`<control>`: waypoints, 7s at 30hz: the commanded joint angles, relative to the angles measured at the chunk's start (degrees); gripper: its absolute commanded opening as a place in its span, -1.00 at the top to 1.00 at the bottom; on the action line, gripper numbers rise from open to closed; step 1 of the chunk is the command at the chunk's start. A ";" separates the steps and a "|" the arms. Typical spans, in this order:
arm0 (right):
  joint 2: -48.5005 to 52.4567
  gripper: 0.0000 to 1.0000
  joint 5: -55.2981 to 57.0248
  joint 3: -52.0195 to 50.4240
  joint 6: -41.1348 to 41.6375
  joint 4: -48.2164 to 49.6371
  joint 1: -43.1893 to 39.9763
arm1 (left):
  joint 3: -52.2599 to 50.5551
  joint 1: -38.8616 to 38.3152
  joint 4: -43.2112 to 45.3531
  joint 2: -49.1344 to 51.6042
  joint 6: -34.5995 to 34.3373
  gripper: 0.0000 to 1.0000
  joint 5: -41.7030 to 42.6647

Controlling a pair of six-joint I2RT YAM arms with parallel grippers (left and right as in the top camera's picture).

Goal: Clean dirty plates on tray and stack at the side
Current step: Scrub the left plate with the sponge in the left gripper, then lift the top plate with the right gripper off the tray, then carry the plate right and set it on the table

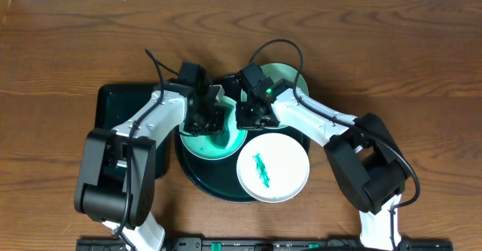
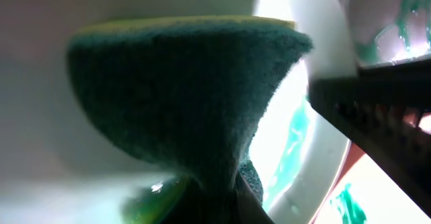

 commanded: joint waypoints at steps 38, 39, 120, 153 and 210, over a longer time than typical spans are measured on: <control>0.98 0.98 -2.10 0.59 -0.70 -1.53 -0.24 | 1.01 -0.52 -2.80 1.68 -16.24 0.85 -28.92; 0.98 0.97 -2.10 0.59 -0.70 -1.60 -0.24 | 1.01 -0.52 -4.57 1.68 -16.87 0.86 -29.55; -17.00 0.98 52.37 3.28 -20.06 -3.76 13.27 | 3.82 16.87 -19.17 -20.11 -13.22 0.85 -36.48; -18.01 0.98 75.34 3.26 -24.68 -3.13 23.65 | 3.82 16.87 -19.17 -20.11 -13.25 0.86 -36.48; -31.04 0.71 3.06 -27.80 -13.97 -4.50 -53.53 | 3.82 16.85 -19.19 -20.11 -13.25 0.86 -34.32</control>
